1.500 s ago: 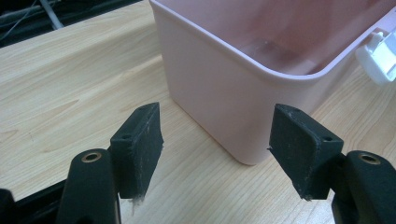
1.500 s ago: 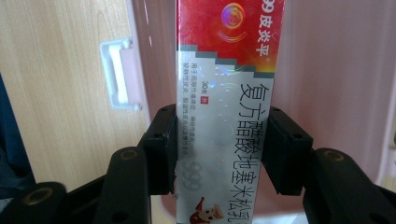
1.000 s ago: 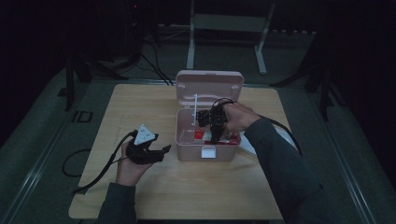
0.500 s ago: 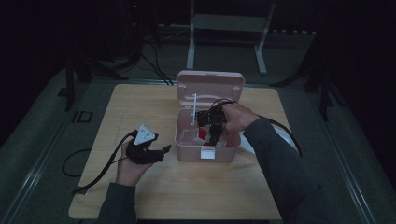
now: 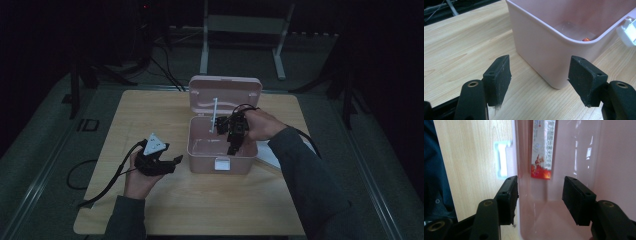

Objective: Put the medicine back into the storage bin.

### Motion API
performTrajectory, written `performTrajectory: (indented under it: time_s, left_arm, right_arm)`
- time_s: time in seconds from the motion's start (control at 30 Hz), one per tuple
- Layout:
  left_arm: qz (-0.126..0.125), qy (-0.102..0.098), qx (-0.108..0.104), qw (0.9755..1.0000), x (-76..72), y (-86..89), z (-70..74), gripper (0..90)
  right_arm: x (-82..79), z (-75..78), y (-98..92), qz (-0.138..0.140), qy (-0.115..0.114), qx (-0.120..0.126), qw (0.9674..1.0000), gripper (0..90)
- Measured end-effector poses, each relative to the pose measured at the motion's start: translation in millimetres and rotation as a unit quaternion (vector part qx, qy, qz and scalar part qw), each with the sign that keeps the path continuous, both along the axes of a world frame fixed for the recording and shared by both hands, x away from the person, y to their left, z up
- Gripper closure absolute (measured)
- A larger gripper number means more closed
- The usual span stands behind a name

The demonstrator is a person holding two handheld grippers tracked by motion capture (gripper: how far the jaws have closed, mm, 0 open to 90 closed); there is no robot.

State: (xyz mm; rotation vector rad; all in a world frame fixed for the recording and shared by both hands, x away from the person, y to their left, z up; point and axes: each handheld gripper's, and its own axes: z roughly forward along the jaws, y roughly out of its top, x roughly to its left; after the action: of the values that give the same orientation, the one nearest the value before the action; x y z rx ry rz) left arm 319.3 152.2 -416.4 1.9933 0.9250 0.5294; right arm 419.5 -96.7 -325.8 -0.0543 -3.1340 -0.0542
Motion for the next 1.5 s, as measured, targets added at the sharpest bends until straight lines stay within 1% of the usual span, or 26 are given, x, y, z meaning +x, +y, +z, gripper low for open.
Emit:
performTrajectory:
  time_s: [0.1,0.23,0.4,0.53,0.7,0.87,0.97,1.03,1.07,1.1,1.2,1.23,1.33,1.47,1.5]
  left_arm:
    - [-0.001,0.001,0.000,1.0000,0.3,-0.3,-0.5,34.0]
    - [-0.002,0.003,0.000,1.0000,0.5,-1.2,-1.3,34.0]
    - [-0.001,0.003,0.000,1.0000,0.3,-0.8,-1.0,34.0]
    - [-0.001,0.002,-0.001,1.0000,0.1,-0.6,-0.6,34.0]
    - [-0.002,0.002,0.001,1.0000,0.6,-1.1,-1.1,34.0]
    - [-0.001,0.003,-0.001,1.0000,0.5,-1.1,-1.2,34.0]
    - [-0.002,0.003,0.000,1.0000,0.6,-1.1,-1.2,34.0]
    - [-0.002,0.004,-0.001,1.0000,0.6,-1.6,-1.5,34.0]
    - [-0.002,0.004,-0.001,1.0000,0.6,-1.9,-1.6,34.0]
    - [-0.002,0.004,-0.001,1.0000,0.7,-1.9,-1.7,34.0]
    - [-0.001,0.004,-0.001,1.0000,0.7,-2.2,-1.9,34.0]
    - [-0.001,0.005,-0.001,1.0000,0.8,-2.1,-1.9,34.0]
    - [-0.002,0.005,0.000,1.0000,0.9,-2.0,-2.0,34.0]
    - [-0.002,0.004,-0.001,1.0000,0.8,-2.1,-1.9,34.0]
    - [-0.001,0.004,-0.001,1.0000,0.8,-2.1,-1.9,34.0]
  right_arm:
    - [-0.9,4.7,-13.2,-0.015,-0.009,0.007,0.9998,47.2]
    - [1.3,10.6,-33.5,-0.032,-0.013,0.017,0.9993,47.2]
    - [0.3,20.4,-57.7,-0.049,-0.020,0.026,0.9982,47.3]
    - [0.1,27.2,-79.4,-0.066,-0.027,0.033,0.9969,49.4]
    - [3.1,26.2,-106.8,-0.091,-0.031,0.035,0.9948,49.8]
    - [8.3,19.8,-132.7,-0.112,-0.035,0.045,0.9921,51.7]
    - [13.0,14.6,-148.4,-0.118,-0.050,0.048,0.9906,52.8]
    - [16.8,10.8,-159.2,-0.116,-0.046,0.062,0.9902,53.9]
    - [19.0,8.3,-164.2,-0.120,-0.043,0.068,0.9895,54.3]
    - [21.5,4.9,-168.6,-0.123,-0.042,0.067,0.9893,54.8]
    - [28.6,-9.1,-178.7,-0.129,-0.037,0.053,0.9895,55.7]
    - [30.8,-14.1,-181.5,-0.134,-0.033,0.048,0.9893,56.3]
    - [37.8,-28.2,-188.5,-0.143,-0.032,0.036,0.9885,58.6]
    - [45.6,-42.7,-195.2,-0.151,-0.035,0.035,0.9873,61.3]
    - [47.1,-45.9,-196.3,-0.152,-0.036,0.031,0.9872,61.3]
